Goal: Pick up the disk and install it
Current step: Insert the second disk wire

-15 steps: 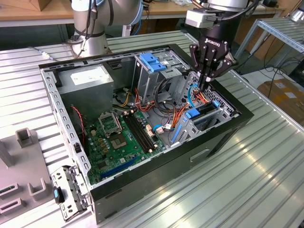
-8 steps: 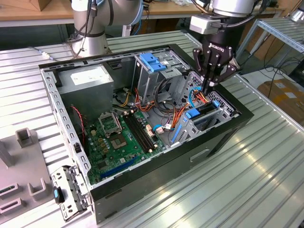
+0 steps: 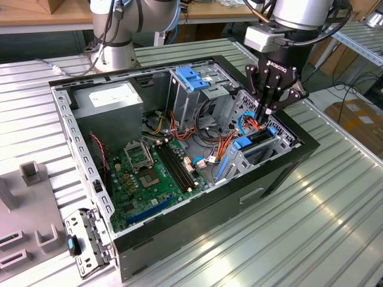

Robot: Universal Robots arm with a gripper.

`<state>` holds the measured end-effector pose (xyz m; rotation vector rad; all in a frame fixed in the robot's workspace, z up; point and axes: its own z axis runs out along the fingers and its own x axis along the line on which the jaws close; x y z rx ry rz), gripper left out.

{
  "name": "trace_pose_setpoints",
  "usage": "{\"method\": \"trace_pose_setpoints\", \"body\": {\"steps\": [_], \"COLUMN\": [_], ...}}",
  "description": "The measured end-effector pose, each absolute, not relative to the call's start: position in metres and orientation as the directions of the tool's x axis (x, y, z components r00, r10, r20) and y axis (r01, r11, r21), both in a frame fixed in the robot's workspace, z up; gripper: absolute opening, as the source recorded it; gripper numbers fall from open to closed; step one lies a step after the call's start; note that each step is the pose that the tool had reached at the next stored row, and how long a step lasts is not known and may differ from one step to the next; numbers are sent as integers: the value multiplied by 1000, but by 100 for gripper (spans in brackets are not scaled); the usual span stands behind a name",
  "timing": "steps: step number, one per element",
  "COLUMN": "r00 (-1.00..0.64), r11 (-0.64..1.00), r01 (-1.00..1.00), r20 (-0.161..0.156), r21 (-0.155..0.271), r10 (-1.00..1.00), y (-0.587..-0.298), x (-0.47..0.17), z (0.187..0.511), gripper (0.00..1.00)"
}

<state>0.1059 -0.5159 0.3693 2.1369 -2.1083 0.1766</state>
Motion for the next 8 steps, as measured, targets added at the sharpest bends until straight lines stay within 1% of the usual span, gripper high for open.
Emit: {"method": "trace_pose_setpoints", "body": {"steps": [8], "r00": [28], "r11": [-28], "r01": [-1000], "r20": [131], "r21": [4], "r10": [-991], "y": [-528], "x": [102], "z": [368], "gripper": [16]}}
